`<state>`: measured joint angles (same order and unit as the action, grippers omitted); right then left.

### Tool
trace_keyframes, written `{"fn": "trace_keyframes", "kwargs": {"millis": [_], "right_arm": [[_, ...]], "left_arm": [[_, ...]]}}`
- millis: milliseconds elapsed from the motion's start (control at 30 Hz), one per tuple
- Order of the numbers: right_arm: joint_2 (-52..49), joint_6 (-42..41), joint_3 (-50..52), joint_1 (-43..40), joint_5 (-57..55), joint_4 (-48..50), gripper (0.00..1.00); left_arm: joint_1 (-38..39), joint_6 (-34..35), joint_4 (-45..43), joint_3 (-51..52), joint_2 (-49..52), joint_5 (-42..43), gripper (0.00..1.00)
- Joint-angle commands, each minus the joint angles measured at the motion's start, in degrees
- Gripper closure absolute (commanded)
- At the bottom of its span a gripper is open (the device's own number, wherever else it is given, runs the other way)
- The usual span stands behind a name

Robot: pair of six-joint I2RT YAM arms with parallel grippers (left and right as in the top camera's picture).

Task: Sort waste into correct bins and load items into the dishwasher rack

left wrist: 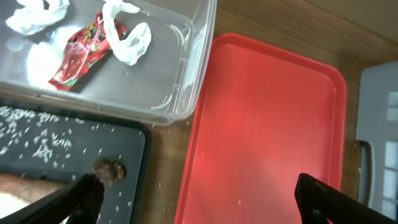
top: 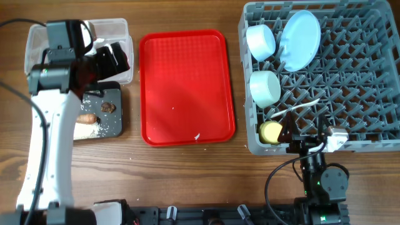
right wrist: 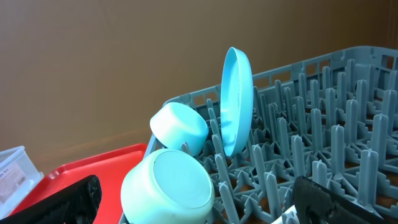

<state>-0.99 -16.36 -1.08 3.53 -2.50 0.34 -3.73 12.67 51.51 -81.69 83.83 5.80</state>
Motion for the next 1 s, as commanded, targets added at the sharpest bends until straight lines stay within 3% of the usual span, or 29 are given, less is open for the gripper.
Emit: {"fn": "trace_keyframes", "kwargs": {"millis": [0,133,267,467,733,967], "right_arm": [[0.7,0.8,0.8,-0.2,1.1,0.3,0.0],[0.7,0.8,0.8,-0.2,1.1,0.3,0.0],[0.7,0.7,0.8,-0.2,1.1,0.3,0.0],[0.7,0.7,0.8,-0.2,1.1,0.3,0.0],[0.7,0.8,0.8,-0.2,1.1,0.3,0.0],[0.4,0.7,0.8,-0.2,1.1,0.3,0.0]], "left_arm": [[-0.3,-0.7,-0.7,1.6,-6.2,-0.8,0.0],[-0.3,-0.7,-11.8,10.8,-12.9,1.3,0.0],[-0.3,-0.2,-28.8,26.7,-22.0,4.2,0.0],[-0.3,-0.1,-45.8,49.2,-37.1,3.9,0.0],[-0.3,-0.1,-57.0,70.2,-57.8,1.1,0.0],[-0.3,-0.1,-57.4,78.3,-70.1,0.7,0.0]]}}
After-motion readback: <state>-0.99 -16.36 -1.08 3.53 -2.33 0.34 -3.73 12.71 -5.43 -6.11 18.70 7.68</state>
